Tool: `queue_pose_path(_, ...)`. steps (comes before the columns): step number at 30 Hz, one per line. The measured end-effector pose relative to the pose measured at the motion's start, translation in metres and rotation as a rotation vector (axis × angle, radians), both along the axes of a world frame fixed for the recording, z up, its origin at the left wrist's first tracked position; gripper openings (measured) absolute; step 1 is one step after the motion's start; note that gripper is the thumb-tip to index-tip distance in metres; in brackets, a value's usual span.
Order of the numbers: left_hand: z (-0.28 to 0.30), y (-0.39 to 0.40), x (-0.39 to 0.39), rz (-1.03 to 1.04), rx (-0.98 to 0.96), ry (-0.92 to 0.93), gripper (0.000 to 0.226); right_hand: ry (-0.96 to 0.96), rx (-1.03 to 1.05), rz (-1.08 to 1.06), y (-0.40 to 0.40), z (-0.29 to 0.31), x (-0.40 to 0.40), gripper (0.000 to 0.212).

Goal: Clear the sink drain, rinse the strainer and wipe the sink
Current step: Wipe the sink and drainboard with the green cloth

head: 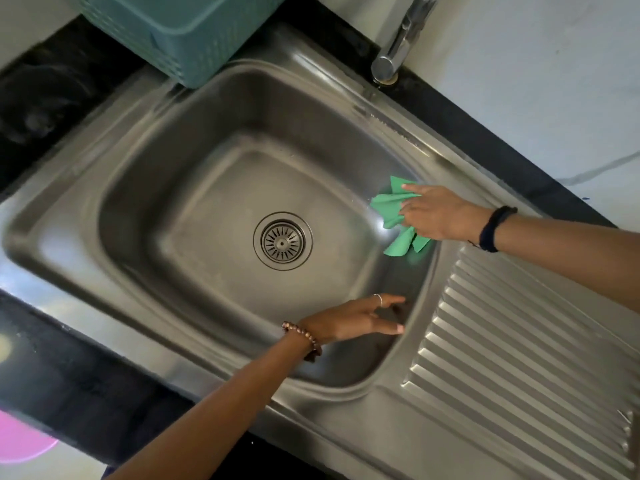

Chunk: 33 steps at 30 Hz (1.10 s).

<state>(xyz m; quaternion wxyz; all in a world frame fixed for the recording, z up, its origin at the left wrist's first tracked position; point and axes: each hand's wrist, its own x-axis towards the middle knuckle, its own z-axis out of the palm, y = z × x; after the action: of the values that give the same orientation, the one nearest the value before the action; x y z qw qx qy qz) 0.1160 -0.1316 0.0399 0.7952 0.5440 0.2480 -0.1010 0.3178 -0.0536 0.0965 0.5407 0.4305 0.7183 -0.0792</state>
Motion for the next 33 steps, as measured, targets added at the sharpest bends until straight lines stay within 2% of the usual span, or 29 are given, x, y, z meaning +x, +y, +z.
queue_pose_path(3, 0.000, 0.004, 0.004, 0.017, 0.004, 0.001, 0.055, -0.040, 0.065, 0.214, 0.019, -0.016, -0.003, 0.034)
queue_pose_path(6, -0.002, 0.007, 0.006, 0.011, 0.032, -0.019, 0.055, -0.038, 0.171, 0.319, 0.025, -0.022, -0.010, 0.042)
queue_pose_path(14, -0.003, 0.005, 0.005, 0.043, -0.015, -0.082, 0.058, -0.066, 0.214, 0.130, -0.018, -0.015, 0.007, 0.043)
queue_pose_path(21, -0.012, 0.010, 0.004, -0.079, -0.002, -0.109, 0.067, 0.005, 0.378, 0.084, -0.009, -0.022, 0.015, 0.079)
queue_pose_path(27, -0.016, 0.008, 0.004, -0.108, 0.027, -0.085, 0.071, 0.241, 0.597, 0.059, 0.042, -0.027, -0.003, 0.088)
queue_pose_path(31, -0.019, 0.008, 0.003, -0.113, 0.033, -0.074, 0.071, 0.239, 0.584, 0.107, 0.030, -0.026, 0.006, 0.088)
queue_pose_path(33, -0.020, 0.008, 0.004, -0.114, 0.026, -0.071, 0.070, 0.197, 0.557, 0.036, 0.010, -0.026, 0.014, 0.093)
